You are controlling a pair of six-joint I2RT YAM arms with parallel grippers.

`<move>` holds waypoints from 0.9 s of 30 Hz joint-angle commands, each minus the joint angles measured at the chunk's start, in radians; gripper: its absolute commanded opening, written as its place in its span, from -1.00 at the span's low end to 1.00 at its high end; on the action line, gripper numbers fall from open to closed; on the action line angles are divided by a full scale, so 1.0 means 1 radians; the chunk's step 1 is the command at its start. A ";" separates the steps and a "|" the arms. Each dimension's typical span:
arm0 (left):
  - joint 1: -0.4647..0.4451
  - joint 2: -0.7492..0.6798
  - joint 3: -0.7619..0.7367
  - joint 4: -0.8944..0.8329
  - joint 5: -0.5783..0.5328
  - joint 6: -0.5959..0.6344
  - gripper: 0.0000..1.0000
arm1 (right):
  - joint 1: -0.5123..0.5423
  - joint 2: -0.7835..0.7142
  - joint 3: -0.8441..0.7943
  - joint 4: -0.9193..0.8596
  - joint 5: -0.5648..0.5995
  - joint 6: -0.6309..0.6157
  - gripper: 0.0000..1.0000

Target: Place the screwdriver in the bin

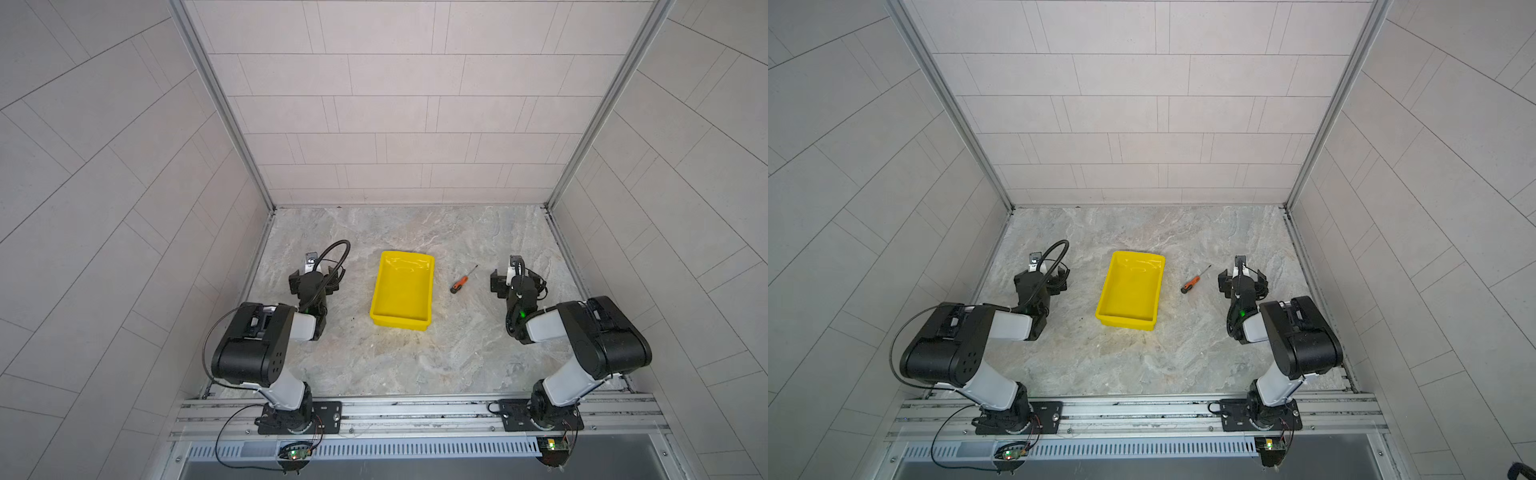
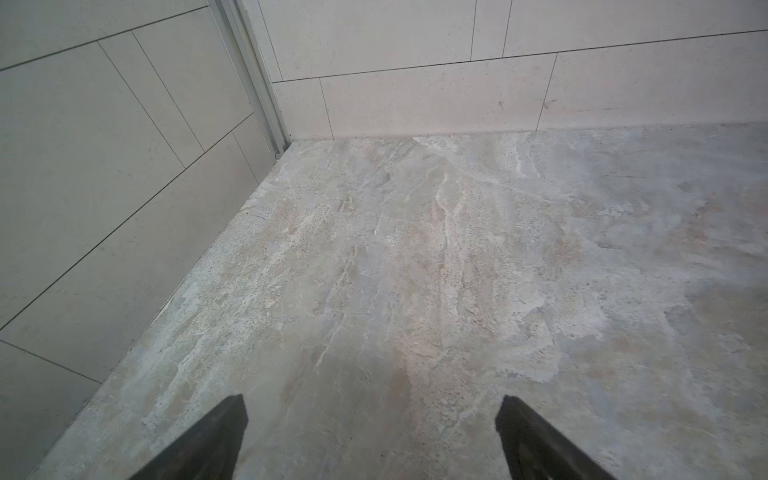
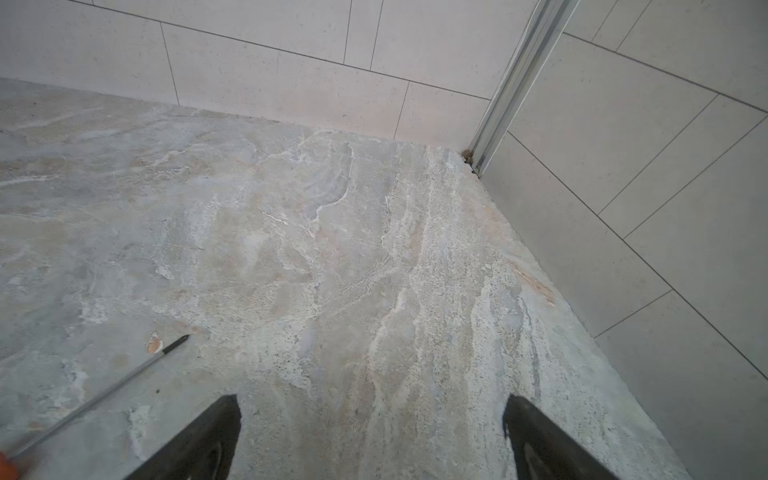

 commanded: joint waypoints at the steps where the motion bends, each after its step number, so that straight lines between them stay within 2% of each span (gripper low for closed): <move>1: 0.002 -0.001 -0.010 0.029 -0.005 0.004 1.00 | -0.006 -0.024 0.002 -0.002 -0.020 0.011 0.99; 27: 0.012 -0.001 -0.005 0.016 0.012 -0.002 1.00 | -0.006 -0.024 0.012 -0.019 -0.025 0.012 0.99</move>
